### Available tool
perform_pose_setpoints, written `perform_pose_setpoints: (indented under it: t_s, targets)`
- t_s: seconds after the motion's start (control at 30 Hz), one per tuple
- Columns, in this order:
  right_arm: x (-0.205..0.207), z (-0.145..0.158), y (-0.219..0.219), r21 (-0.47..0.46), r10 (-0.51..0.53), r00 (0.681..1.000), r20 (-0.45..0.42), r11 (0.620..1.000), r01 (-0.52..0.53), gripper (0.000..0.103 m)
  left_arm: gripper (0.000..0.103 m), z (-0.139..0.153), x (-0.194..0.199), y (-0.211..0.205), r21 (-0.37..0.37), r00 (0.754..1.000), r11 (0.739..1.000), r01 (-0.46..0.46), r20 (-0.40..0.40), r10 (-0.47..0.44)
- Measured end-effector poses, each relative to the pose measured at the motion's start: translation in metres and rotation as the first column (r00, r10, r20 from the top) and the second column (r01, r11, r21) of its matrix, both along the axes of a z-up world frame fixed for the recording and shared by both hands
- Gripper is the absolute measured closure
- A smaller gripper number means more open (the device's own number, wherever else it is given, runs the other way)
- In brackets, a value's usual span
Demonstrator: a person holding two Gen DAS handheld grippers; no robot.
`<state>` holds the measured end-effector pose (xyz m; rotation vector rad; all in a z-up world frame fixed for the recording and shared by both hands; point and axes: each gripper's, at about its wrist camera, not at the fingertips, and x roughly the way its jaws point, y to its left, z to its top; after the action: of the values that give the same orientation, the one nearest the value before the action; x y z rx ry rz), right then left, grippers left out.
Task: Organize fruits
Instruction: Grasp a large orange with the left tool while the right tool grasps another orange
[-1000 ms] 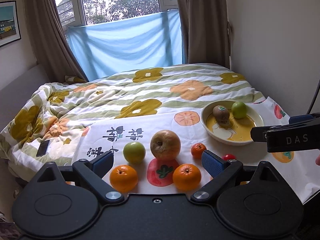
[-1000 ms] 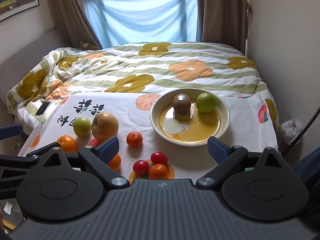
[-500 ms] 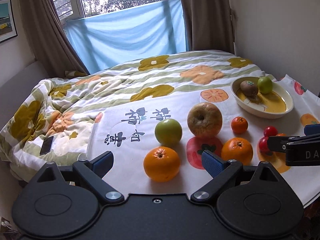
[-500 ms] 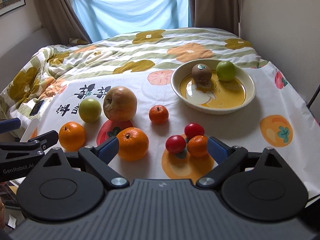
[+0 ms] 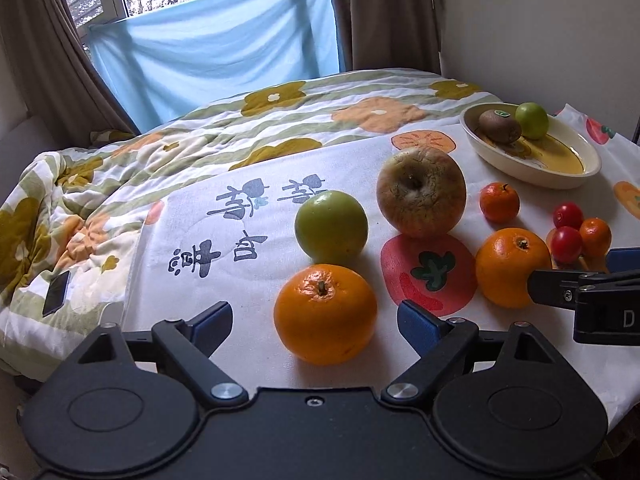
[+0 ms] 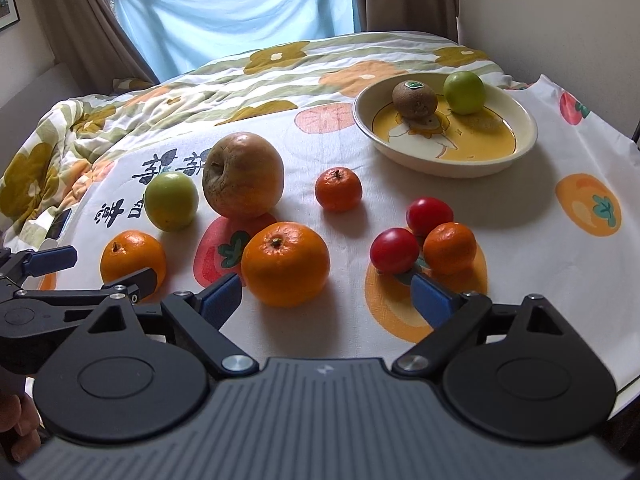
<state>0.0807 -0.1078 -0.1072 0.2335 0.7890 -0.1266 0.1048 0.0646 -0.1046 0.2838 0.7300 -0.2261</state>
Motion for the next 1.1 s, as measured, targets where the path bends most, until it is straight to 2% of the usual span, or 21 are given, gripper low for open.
perform_pose_setpoints:
  t_s: [0.07,0.13,0.23,0.33,0.43,0.5,0.77,1.1]
  targets:
    - [0.002,-0.002,0.0,0.01,-0.012,1.0,-0.003,1.0,0.012,0.0,0.018,-0.002,0.003,-0.001,-0.001,1.0,1.0,0.012,-0.012,-0.012]
    - [0.004,-0.004,0.0,0.016,-0.022,1.0,-0.004,1.0,0.022,0.0,0.019,-0.006,0.007,-0.002,-0.002,0.999,1.0,0.026,-0.026,-0.026]
    - [0.005,-0.005,0.001,0.025,-0.029,1.0,-0.006,0.999,0.029,0.0,0.03,-0.009,0.012,-0.001,-0.014,0.998,0.999,0.038,-0.045,-0.039]
    - [0.006,-0.006,0.002,0.028,-0.03,1.0,-0.006,0.999,0.031,0.0,0.035,-0.013,0.016,0.0,-0.012,0.997,0.999,0.039,-0.064,-0.04]
    - [0.008,-0.006,0.003,0.032,-0.03,1.0,-0.005,0.999,0.03,0.0,0.036,-0.013,0.018,0.006,-0.039,0.996,0.999,0.036,-0.076,-0.039]
    - [0.01,-0.007,0.005,0.038,-0.024,1.0,-0.009,0.999,0.024,0.007,0.036,-0.012,0.018,0.007,-0.048,0.996,0.998,0.037,-0.08,-0.04]
    - [0.018,-0.011,0.01,0.031,-0.004,1.0,-0.02,1.0,0.005,0.015,0.037,-0.011,0.014,0.008,-0.036,0.996,0.998,0.042,-0.082,-0.045]
    - [0.03,-0.015,0.016,0.015,0.035,0.999,-0.02,0.999,-0.034,0.02,0.037,-0.011,0.007,0.012,-0.029,0.996,0.999,0.023,-0.088,-0.026]
